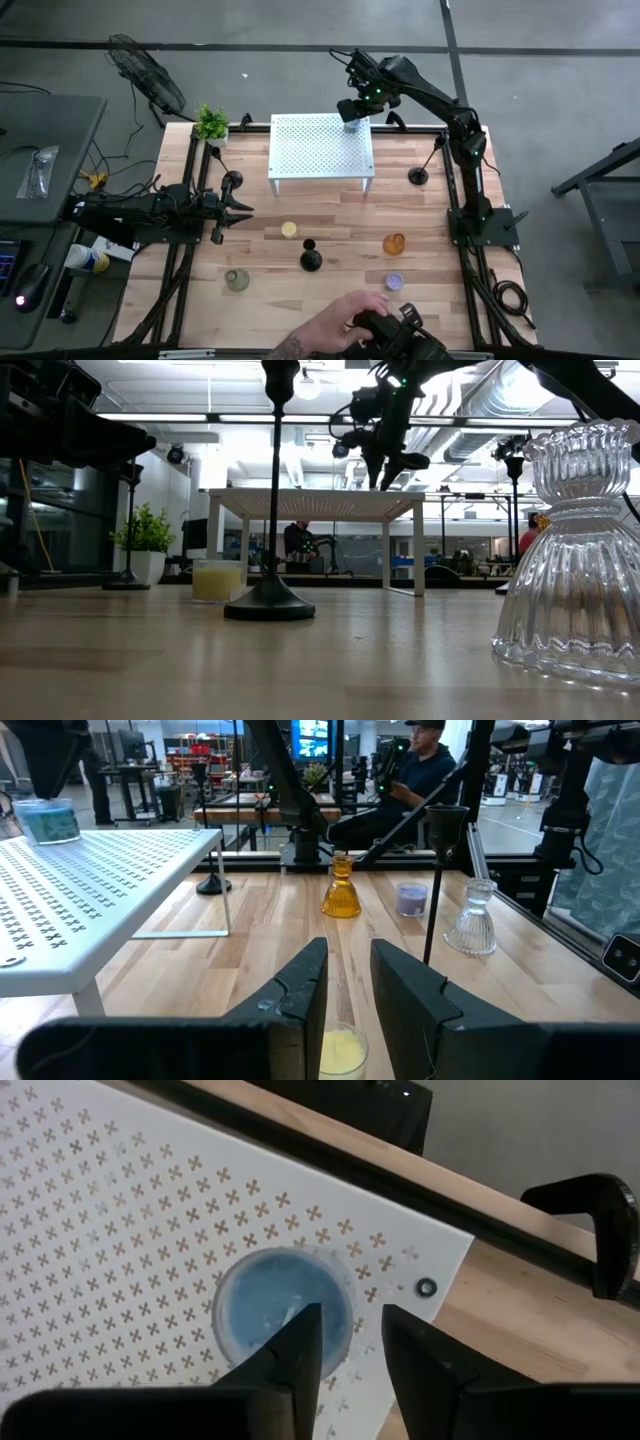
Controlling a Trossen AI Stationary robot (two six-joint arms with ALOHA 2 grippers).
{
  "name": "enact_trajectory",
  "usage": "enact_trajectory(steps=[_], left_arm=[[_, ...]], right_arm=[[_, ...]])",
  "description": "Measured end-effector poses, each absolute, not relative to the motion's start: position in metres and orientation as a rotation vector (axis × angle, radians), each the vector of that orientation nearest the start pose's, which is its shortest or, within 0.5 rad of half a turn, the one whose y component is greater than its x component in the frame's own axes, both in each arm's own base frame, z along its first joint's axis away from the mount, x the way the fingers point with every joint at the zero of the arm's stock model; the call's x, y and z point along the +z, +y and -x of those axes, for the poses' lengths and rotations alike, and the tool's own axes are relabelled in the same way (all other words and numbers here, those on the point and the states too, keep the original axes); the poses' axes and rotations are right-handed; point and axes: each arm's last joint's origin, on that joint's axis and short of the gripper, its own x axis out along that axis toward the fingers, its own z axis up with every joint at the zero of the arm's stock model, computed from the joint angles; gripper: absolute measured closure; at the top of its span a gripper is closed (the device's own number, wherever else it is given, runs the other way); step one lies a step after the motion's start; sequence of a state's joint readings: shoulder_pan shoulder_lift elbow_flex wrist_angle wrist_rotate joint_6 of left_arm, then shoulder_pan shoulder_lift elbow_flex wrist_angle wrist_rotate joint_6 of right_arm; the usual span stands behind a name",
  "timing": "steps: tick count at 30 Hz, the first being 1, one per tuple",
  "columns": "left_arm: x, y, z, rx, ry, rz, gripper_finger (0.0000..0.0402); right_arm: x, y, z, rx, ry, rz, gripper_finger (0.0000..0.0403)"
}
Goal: Pick & Place candle stick holders
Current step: Put the purple scented candle on the shelf
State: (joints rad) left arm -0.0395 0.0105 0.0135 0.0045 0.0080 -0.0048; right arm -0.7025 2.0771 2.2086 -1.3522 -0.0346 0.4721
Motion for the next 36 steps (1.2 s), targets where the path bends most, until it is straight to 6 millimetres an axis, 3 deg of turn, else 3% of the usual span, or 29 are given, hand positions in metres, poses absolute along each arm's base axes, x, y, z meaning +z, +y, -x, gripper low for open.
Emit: enact_trajectory(steps=[4, 9, 18, 25, 30, 36], left_arm=[[0.168, -0.004, -0.097, -0.047, -0.007, 0.005, 0.0325], [0.168, -0.004, -0.097, -0.047, -0.007, 0.005, 0.0325], [0.168, -0.004, -0.097, -0.047, -0.007, 0.005, 0.0325], [0.168, -0.004, -0.097, -0.047, -0.007, 0.005, 0.0325], [0.168, -0.004, -0.097, -0.047, -0.007, 0.005, 0.0325], [0.168, -0.004, -0.097, -0.047, -0.008, 0.005, 0.0325]], right_arm=[[0.342, -0.265, -0.315, -0.857, 1.0, -0.844, 0.0302], [0.365, -0.249, -0.306, -0.829, 0.97, -0.8, 0.0302], [0.404, -0.193, -0.292, -0.691, 1.029, -0.651, 0.0302], [0.422, -0.154, -0.29, -0.57, 1.027, -0.543, 0.0302], [0.422, -0.129, -0.287, -0.496, 1.001, -0.474, 0.0302], [0.403, -0.097, -0.277, -0.416, 0.941, -0.43, 0.0302]])
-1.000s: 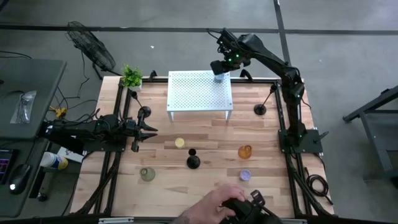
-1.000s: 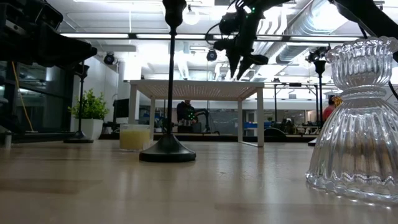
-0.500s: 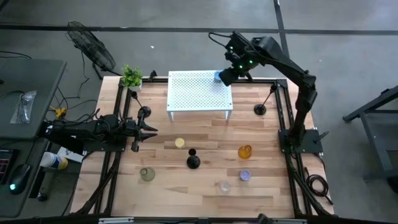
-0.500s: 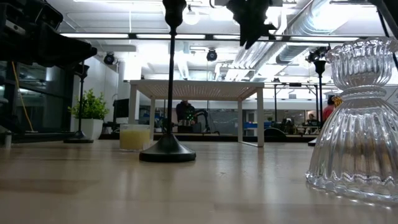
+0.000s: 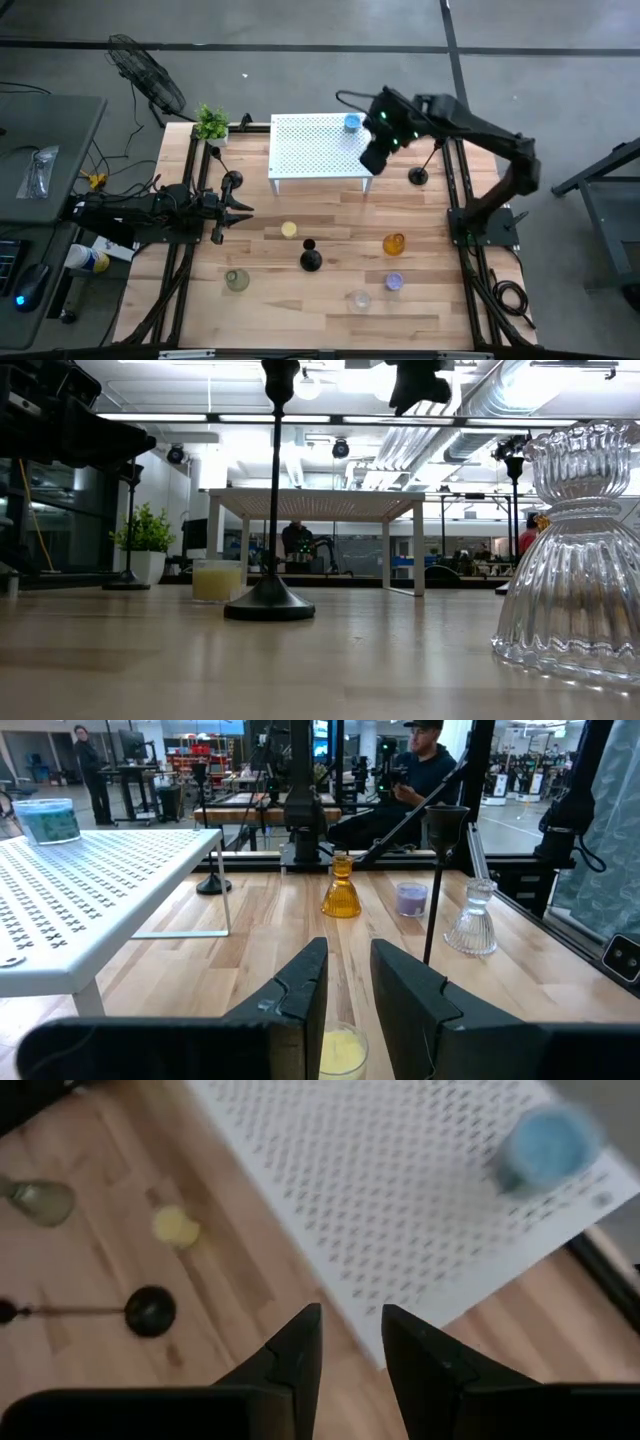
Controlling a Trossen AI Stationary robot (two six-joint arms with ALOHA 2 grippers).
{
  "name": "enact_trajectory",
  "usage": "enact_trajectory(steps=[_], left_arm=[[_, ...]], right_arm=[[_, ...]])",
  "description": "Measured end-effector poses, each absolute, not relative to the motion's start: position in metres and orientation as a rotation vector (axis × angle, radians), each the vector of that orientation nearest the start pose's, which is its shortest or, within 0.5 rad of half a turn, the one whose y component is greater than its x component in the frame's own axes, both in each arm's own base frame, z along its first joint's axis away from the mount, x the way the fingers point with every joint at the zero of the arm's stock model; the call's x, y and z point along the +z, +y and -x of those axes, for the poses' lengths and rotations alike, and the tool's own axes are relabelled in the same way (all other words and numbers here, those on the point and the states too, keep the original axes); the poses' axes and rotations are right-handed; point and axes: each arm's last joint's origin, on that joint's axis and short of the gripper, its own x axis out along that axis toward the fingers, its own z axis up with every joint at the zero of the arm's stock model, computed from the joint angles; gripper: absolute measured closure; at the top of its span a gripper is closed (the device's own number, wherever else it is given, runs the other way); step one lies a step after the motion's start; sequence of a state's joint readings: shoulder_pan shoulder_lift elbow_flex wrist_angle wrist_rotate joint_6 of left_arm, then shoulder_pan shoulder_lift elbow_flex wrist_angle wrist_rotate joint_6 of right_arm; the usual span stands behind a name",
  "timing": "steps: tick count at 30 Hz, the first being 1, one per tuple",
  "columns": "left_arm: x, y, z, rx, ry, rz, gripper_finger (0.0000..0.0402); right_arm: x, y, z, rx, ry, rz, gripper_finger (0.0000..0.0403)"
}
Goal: Pick & Place candle stick holders
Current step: Put the purple scented candle on the shelf
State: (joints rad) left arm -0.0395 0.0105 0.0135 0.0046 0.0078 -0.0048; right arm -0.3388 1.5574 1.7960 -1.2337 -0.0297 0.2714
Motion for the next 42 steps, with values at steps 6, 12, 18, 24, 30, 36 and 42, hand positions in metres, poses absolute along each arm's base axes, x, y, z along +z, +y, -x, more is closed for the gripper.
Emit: enact_trajectory(steps=[6, 12, 18, 24, 30, 36, 42], left_arm=[[0.168, -0.004, -0.097, -0.047, -0.008, 0.005, 0.0325], [0.168, -0.004, -0.097, -0.047, -0.007, 0.005, 0.0325], [0.168, -0.004, -0.097, -0.047, -0.007, 0.005, 0.0325], [0.168, -0.004, -0.097, -0.048, -0.007, 0.005, 0.0325], [0.168, -0.004, -0.097, -0.048, -0.008, 0.005, 0.0325], [0.168, -0.004, -0.097, -0.047, -0.007, 0.005, 0.0325], [0.168, -0.004, -0.097, -0.047, -0.008, 0.005, 0.0325]], right_arm=[[0.386, -0.067, -0.245, -0.437, 0.93, -0.547, 0.0302], [0.375, -0.038, -0.208, -0.476, 0.964, -0.706, 0.0302], [0.352, -0.01, -0.172, -0.478, 1.072, -0.852, 0.0302], [0.329, 0.019, -0.148, -0.441, 1.155, -0.919, 0.0302], [0.302, 0.044, -0.137, -0.474, 1.278, -0.949, 0.0302], [0.278, 0.065, -0.142, -0.462, 1.28, -1.022, 0.0302], [0.25, 0.084, -0.154, -0.491, 1.289, -1.097, 0.0302]])
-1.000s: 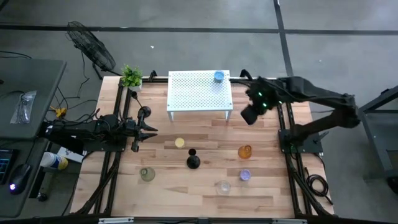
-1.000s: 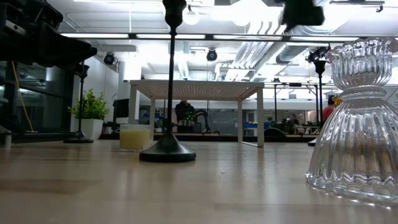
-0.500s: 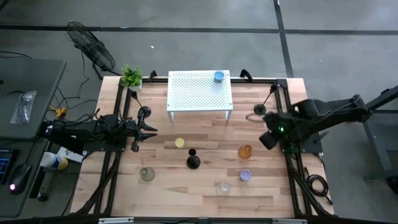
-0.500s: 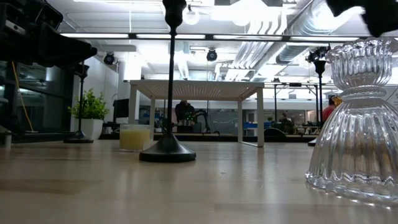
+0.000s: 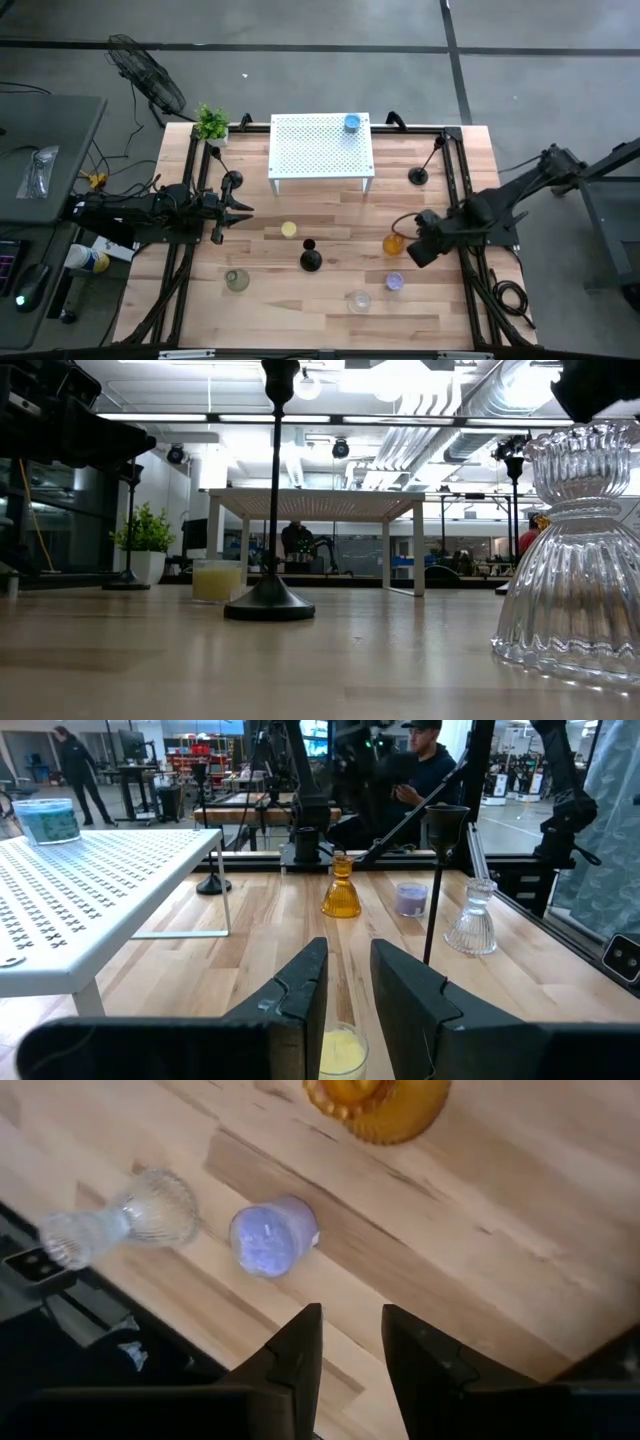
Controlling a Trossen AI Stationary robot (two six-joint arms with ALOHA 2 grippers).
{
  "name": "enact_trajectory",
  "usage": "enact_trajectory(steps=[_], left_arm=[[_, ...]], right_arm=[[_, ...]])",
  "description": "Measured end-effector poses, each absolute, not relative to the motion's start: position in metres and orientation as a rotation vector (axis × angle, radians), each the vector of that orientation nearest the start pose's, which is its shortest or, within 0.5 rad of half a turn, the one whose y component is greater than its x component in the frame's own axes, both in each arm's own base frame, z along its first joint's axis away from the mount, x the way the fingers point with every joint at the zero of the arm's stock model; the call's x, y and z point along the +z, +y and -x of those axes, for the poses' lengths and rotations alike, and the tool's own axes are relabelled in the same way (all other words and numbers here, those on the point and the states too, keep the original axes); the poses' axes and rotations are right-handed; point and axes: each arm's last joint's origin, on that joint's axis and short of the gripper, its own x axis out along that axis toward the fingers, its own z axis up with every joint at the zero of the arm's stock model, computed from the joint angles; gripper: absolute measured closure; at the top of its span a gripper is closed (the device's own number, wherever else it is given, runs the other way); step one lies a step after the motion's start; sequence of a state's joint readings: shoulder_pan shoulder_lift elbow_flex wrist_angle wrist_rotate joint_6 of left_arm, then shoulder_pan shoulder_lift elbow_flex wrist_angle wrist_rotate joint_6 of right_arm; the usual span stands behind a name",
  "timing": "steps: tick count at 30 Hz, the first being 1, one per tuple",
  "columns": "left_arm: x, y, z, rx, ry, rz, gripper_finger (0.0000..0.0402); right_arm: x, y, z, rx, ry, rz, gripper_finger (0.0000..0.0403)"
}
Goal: Pick & Place candle stick holders
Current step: Put the purple scented candle on the shelf
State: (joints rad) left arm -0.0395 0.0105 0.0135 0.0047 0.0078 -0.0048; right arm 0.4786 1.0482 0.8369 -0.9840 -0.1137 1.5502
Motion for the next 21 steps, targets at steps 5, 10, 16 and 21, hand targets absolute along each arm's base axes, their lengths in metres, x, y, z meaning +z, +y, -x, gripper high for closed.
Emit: enact_trajectory(steps=[5, 10, 16, 21], left_arm=[[0.168, -0.004, -0.097, -0.047, -0.007, 0.005, 0.0325], [0.168, -0.004, -0.097, -0.048, -0.007, 0.005, 0.0325], [0.168, -0.004, -0.097, -0.048, -0.008, 0.005, 0.0325], [0.168, -0.004, -0.097, -0.048, -0.008, 0.005, 0.0325]], right_arm=[[0.23, 0.096, -0.165, -0.547, 1.349, -1.102, 0.0302], [0.215, 0.11, -0.18, -0.546, 1.374, -1.109, 0.0302], [0.197, 0.123, -0.2, -0.535, 1.39, -1.165, 0.0302], [0.185, 0.126, -0.206, -0.62, 1.396, -1.196, 0.0302]])
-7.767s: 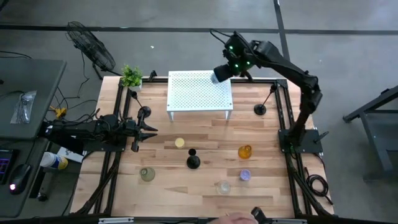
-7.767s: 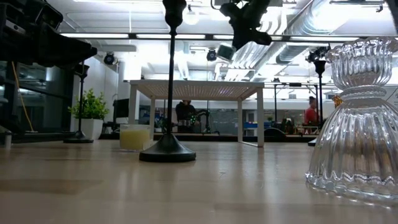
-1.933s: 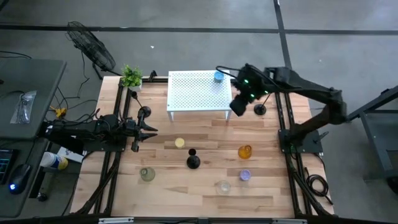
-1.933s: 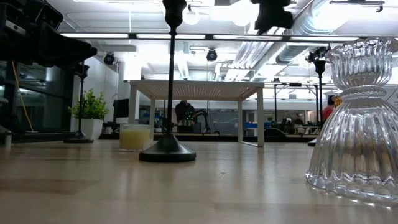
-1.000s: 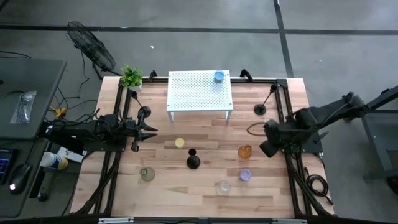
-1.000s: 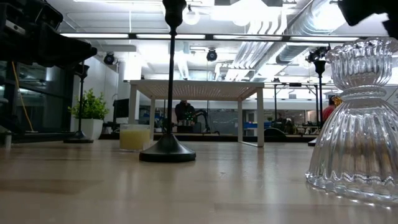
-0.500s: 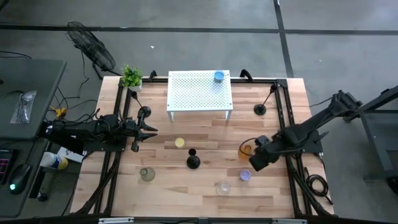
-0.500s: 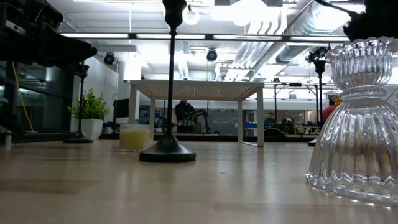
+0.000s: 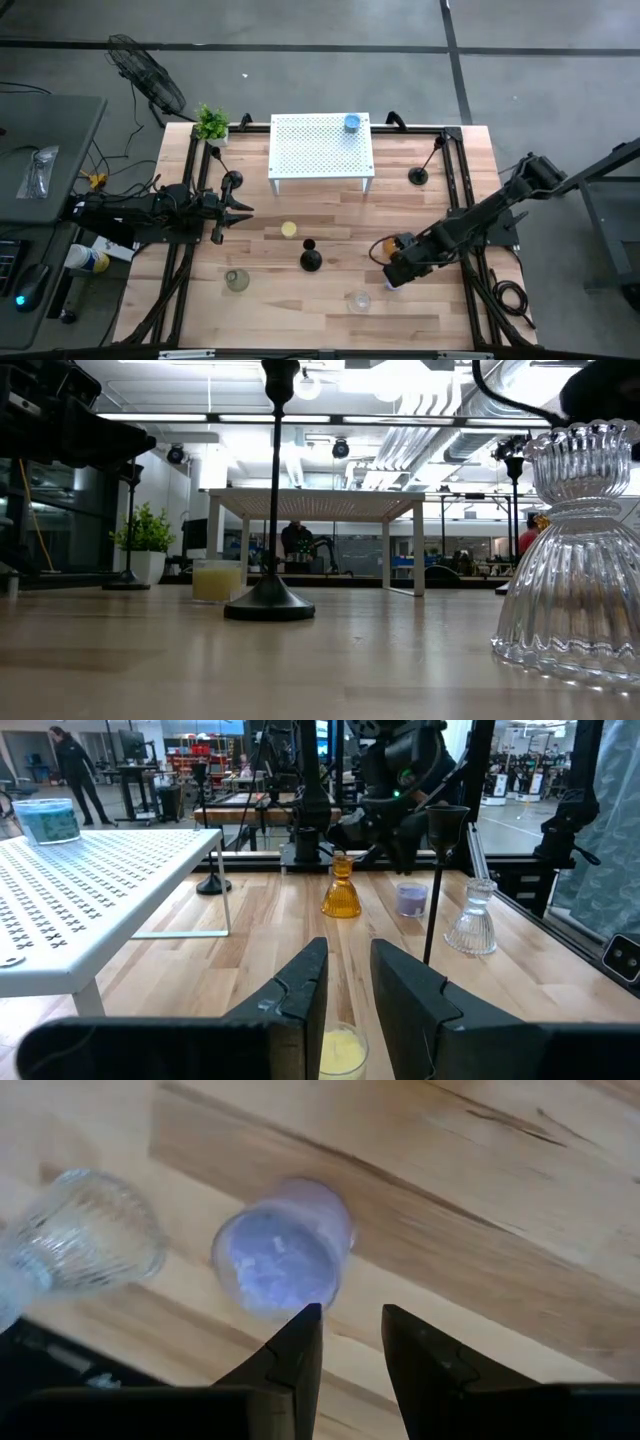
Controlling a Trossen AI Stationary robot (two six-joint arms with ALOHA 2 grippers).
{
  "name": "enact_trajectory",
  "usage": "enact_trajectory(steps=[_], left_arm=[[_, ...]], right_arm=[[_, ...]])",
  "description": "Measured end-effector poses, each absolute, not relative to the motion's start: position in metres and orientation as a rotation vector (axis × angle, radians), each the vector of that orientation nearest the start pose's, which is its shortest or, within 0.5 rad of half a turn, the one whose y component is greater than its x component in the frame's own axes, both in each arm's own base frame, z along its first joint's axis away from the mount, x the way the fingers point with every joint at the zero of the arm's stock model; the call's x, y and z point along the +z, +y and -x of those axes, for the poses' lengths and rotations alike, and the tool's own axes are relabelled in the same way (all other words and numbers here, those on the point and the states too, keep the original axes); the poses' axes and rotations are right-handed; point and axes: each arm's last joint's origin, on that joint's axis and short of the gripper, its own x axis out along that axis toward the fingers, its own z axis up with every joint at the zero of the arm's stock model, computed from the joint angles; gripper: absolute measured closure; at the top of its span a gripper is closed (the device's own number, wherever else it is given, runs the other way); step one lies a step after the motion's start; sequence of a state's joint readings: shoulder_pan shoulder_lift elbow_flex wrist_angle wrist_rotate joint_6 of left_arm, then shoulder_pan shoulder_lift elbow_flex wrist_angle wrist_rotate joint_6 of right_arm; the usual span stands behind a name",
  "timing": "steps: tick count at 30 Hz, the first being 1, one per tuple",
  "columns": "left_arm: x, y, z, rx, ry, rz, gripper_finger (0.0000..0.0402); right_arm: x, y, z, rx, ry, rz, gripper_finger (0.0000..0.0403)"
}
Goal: Pick & Place candle stick holders
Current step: Put the purple scented candle on the shelf
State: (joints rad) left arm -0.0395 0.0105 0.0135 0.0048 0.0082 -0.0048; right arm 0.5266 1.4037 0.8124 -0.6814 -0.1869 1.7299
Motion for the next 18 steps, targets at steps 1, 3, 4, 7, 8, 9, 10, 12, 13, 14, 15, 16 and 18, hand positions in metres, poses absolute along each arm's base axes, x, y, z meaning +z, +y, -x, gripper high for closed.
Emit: enact_trajectory(steps=[1, 3, 4, 7, 8, 9, 10, 12, 13, 14, 15, 16, 18], left_arm=[[0.1678, -0.0041, -0.0974, -0.048, -0.008, 0.005, 0.0325], [0.1677, -0.0041, -0.0975, -0.048, -0.007, 0.005, 0.0325], [0.1677, -0.0041, -0.0974, -0.047, -0.007, 0.005, 0.0325], [0.1678, -0.0041, -0.0974, -0.048, -0.008, 0.005, 0.0325], [0.1678, -0.0041, -0.0974, -0.047, -0.008, 0.005, 0.0325], [0.1677, -0.0041, -0.0975, -0.047, -0.007, 0.005, 0.0325], [0.1678, -0.0041, -0.0974, -0.047, -0.008, 0.005, 0.0325], [0.1678, -0.0041, -0.0975, -0.048, -0.007, 0.005, 0.0325], [0.1677, -0.0041, -0.0975, -0.047, -0.007, 0.005, 0.0325], [0.1677, -0.0041, -0.0975, -0.048, -0.007, 0.005, 0.0325], [0.1678, -0.0041, -0.0974, -0.048, -0.007, 0.005, 0.0325], [0.1678, -0.0041, -0.0975, -0.047, -0.007, 0.005, 0.0325], [0.1677, -0.0041, -0.0974, -0.047, -0.007, 0.005, 0.0325]], right_arm=[[0.1834, 0.1263, -0.2067, -0.628, 1.395, -1.196, 0.0302], [0.1804, 0.1275, -0.2088, -0.64, 1.393, -1.204, 0.0302], [0.1794, 0.128, -0.2097, -0.644, 1.391, -1.212, 0.0302], [0.1767, 0.129, -0.2114, -0.662, 1.388, -1.226, 0.0302], [0.1766, 0.129, -0.2114, -0.667, 1.387, -1.229, 0.0302], [0.1766, 0.129, -0.2114, -0.67, 1.386, -1.232, 0.0302], [0.1766, 0.1289, -0.2115, -0.672, 1.382, -1.232, 0.0302], [0.1766, 0.1281, -0.2121, -0.681, 1.372, -1.238, 0.0302], [0.1766, 0.1279, -0.2123, -0.687, 1.366, -1.242, 0.0302], [0.1766, 0.1278, -0.2123, -0.693, 1.362, -1.246, 0.0302], [0.1766, 0.1277, -0.2124, -0.699, 1.358, -1.25, 0.0302], [0.1766, 0.1276, -0.2124, -0.704, 1.353, -1.252, 0.0302], [0.1766, 0.1276, -0.2124, -0.713, 1.35, -1.262, 0.0302]])
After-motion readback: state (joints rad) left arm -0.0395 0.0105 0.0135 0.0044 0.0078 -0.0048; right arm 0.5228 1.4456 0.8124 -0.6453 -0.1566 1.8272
